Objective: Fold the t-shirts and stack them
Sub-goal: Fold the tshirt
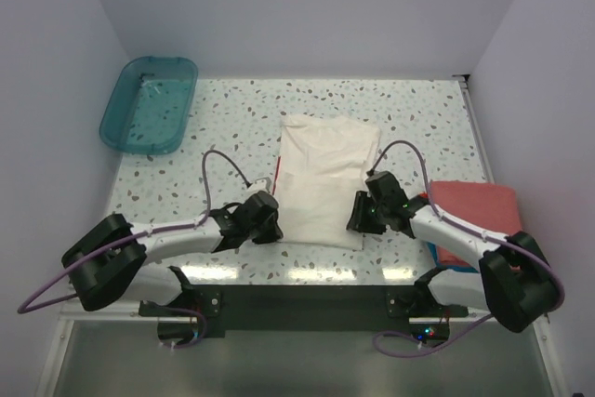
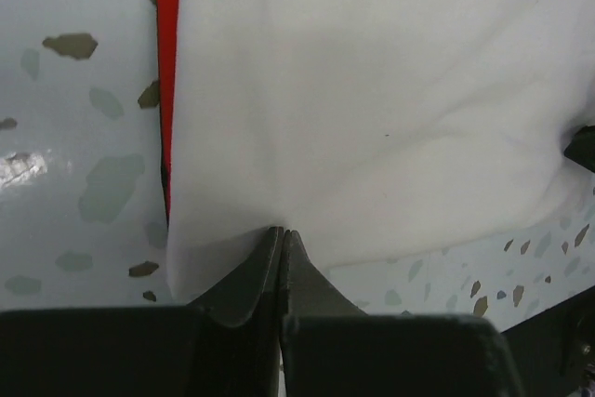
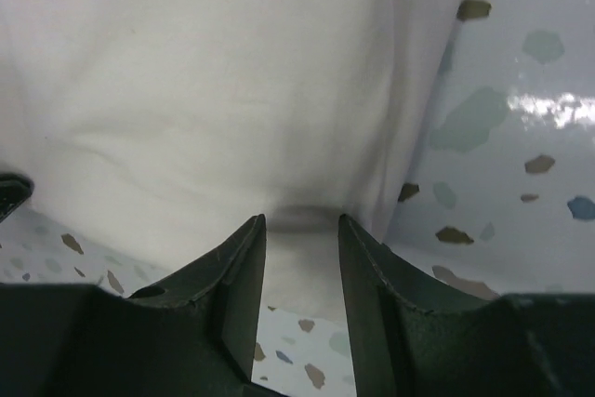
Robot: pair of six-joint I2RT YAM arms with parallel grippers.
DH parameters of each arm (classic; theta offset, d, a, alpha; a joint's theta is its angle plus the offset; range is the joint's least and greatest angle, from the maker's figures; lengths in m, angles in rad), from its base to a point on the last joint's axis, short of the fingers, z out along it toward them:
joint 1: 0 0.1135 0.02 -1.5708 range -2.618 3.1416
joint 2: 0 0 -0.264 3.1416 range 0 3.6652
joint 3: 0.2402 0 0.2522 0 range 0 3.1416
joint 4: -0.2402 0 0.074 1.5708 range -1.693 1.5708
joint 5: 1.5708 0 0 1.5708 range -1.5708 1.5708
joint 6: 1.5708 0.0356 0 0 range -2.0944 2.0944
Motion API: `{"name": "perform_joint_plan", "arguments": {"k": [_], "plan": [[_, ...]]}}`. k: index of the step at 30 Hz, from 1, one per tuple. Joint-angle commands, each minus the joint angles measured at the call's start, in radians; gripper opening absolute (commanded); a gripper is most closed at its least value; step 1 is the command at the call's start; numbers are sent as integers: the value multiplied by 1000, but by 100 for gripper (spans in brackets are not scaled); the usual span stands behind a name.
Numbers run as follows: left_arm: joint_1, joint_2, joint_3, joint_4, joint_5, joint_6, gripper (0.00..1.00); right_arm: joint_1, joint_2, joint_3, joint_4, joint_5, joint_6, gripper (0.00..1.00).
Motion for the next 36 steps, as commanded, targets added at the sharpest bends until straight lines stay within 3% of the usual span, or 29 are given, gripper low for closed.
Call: {"name": "perform_joint_plan", "arguments": {"k": [1, 3, 6, 9, 15, 20, 25, 29, 36], "plan": [[-14, -88, -28, -129, -40, -67, 5, 10, -88, 9, -146, 2, 26, 42], [-12, -114, -4, -155, -62, -56, 13, 10, -126, 56, -177, 28, 13, 46], [-8, -131, 59, -186, -88, -24, 20, 10, -119, 196, -185, 90, -43, 59], [8, -110, 102, -194, -117, 5, 23, 8, -13, 378, -111, 118, -146, 59], [78, -54, 108, -132, -79, 25, 20, 8, 422, 833, 49, 108, -416, 50], [130, -47, 71, -56, -21, 17, 19, 8, 816, 1240, 27, 91, -603, 49], [143, 4, 97, -29, 16, 40, 17, 22, 1042, 1521, -30, 98, -713, 49], [144, 27, 116, -25, 36, 57, 17, 40, 1144, 1609, -43, 131, -770, 49], [144, 68, 117, -3, 58, 65, 17, 74, 1185, 1598, -4, 181, -803, 50]]}}
